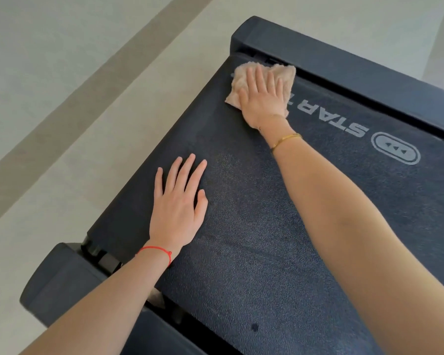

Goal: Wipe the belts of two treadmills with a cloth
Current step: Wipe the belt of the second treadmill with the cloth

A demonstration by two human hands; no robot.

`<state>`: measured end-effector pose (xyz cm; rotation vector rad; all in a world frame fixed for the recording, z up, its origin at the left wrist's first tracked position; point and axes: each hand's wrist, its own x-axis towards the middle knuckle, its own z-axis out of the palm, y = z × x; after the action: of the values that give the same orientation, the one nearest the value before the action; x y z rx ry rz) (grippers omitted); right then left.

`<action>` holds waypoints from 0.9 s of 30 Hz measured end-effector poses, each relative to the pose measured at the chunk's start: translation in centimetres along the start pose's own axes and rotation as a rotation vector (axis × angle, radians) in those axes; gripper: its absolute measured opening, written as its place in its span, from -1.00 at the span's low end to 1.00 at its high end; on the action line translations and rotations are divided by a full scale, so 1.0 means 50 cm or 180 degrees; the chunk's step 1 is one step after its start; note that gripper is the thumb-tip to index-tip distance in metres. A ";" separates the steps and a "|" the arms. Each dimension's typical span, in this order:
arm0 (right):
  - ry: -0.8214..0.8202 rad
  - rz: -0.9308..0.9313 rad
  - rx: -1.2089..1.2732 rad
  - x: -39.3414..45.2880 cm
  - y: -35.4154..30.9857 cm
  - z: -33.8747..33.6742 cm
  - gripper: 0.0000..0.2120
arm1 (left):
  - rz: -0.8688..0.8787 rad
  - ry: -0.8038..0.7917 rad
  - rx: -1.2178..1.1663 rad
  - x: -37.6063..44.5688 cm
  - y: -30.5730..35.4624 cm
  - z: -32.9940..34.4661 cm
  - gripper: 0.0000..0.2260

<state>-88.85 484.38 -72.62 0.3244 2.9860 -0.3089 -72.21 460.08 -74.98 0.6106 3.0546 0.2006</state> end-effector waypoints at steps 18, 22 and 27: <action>0.0051 -0.0634 -0.0113 -0.021 0.083 -0.032 -0.49 | 0.0007 -0.0044 0.0031 0.001 -0.003 -0.001 -0.50; 0.0100 -0.0470 -0.0031 -0.027 0.076 -0.030 -0.45 | 0.0021 -0.0043 0.0010 0.003 -0.003 -0.003 -0.50; 0.0206 -0.0386 0.0019 -0.037 0.068 -0.025 -0.44 | 0.0006 -0.0050 -0.0025 0.001 -0.003 -0.005 -0.49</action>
<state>-86.43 487.54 -71.80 0.1570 3.0755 -0.3256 -72.32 459.94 -74.76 0.6117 3.0367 0.2067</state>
